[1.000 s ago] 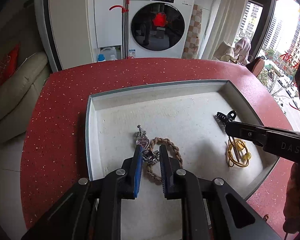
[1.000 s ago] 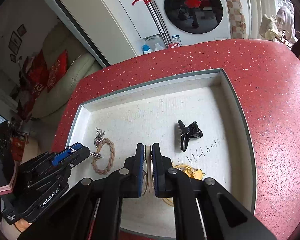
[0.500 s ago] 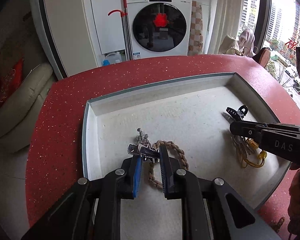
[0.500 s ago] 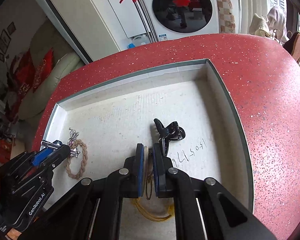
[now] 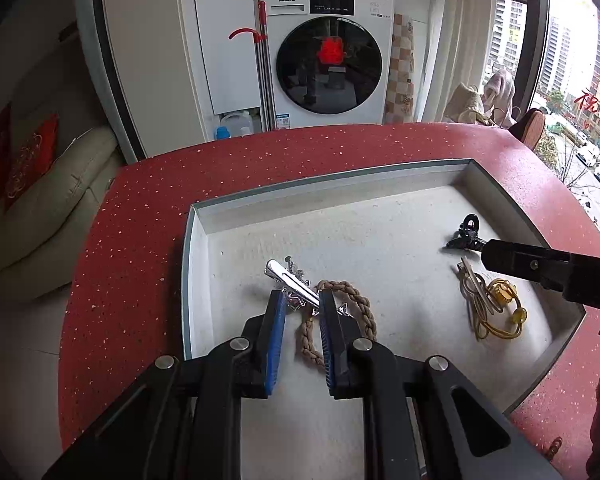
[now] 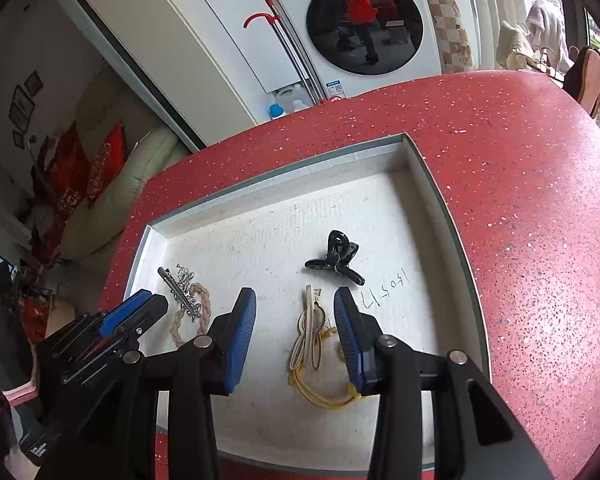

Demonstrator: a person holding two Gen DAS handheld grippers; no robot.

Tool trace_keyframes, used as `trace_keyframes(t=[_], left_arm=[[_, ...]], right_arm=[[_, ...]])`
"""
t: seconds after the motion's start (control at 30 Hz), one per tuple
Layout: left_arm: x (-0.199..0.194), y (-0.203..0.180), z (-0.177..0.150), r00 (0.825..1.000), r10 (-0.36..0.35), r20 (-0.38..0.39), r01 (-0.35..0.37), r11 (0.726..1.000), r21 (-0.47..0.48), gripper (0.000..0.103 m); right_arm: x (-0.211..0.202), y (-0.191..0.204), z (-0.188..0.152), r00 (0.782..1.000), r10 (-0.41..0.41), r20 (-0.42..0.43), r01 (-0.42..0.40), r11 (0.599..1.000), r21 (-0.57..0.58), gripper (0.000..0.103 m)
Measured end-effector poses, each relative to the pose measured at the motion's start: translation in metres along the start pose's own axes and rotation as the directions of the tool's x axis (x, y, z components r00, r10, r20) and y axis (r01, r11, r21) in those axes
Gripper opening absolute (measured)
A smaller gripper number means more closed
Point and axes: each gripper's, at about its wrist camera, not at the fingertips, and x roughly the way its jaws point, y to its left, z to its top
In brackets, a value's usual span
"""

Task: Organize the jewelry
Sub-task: 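Lower both items into the tray and open both tools, then withdraw both tools toward the beaded bracelet and green bangle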

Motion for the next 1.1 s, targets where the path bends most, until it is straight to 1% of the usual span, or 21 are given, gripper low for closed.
trace_keyframes(t=[0.33, 0.37, 0.4, 0.43, 0.47, 0.5, 0.63, 0.73, 0.83, 0.87, 1.03, 1.1], left_arm=[[-0.027, 0.001, 0.001, 0.999, -0.012, 0.047, 0.012, 1.0, -0.013, 0.036], [-0.03, 0.001, 0.001, 0.998, -0.011, 0.054, 0.011, 1.0, -0.016, 0.056], [-0.035, 0.002, 0.0, 0.998, -0.008, 0.061, 0.009, 1.0, -0.022, 0.1], [-0.041, 0.003, -0.001, 0.997, 0.002, 0.08, 0.001, 0.999, -0.035, 0.103], [-0.049, 0.005, -0.003, 0.993, 0.011, 0.12, -0.006, 0.999, -0.045, 0.103], [-0.054, 0.005, -0.005, 0.991, 0.015, 0.134, -0.01, 0.999, -0.041, 0.103], [-0.066, 0.004, -0.012, 0.992, 0.011, 0.124, -0.009, 1.0, -0.023, 0.103], [-0.077, 0.006, -0.021, 0.993, 0.016, 0.118, -0.012, 0.999, -0.032, 0.103], [-0.088, 0.008, -0.031, 0.994, 0.006, 0.106, -0.002, 0.999, -0.039, 0.103], [-0.092, 0.009, -0.034, 0.995, 0.002, 0.102, 0.002, 0.999, -0.041, 0.103], [-0.108, 0.013, -0.056, 0.995, -0.063, 0.072, 0.068, 0.996, -0.059, 0.103], [-0.113, 0.013, -0.066, 0.995, -0.078, 0.059, 0.081, 0.995, -0.059, 0.103]], right_arm=[[-0.021, 0.007, -0.007, 1.0, 0.019, 0.02, -0.019, 1.0, 0.005, 0.048], [-0.024, 0.008, -0.009, 1.0, 0.021, 0.02, -0.021, 1.0, 0.002, 0.048], [-0.026, 0.009, -0.011, 1.0, 0.023, 0.019, -0.023, 1.0, 0.0, 0.049], [-0.029, 0.01, -0.012, 0.999, 0.028, 0.018, -0.028, 1.0, -0.004, 0.05], [-0.032, 0.011, -0.014, 0.999, 0.03, 0.018, -0.03, 1.0, -0.006, 0.051], [-0.036, 0.012, -0.017, 0.999, 0.032, 0.019, -0.032, 0.999, -0.007, 0.053], [-0.047, 0.014, -0.029, 0.999, 0.042, 0.019, -0.042, 0.999, -0.01, 0.057], [-0.058, 0.016, -0.042, 0.999, 0.044, 0.024, -0.044, 0.999, -0.022, 0.064], [-0.072, 0.019, -0.055, 0.998, 0.05, 0.036, -0.049, 0.998, -0.028, 0.077], [-0.077, 0.02, -0.06, 0.998, 0.048, 0.044, -0.047, 0.998, -0.029, 0.084], [-0.1, 0.023, -0.084, 0.996, 0.057, 0.069, -0.054, 0.998, -0.039, 0.085], [-0.106, 0.023, -0.093, 0.996, 0.058, 0.072, -0.054, 0.998, -0.044, 0.085]])
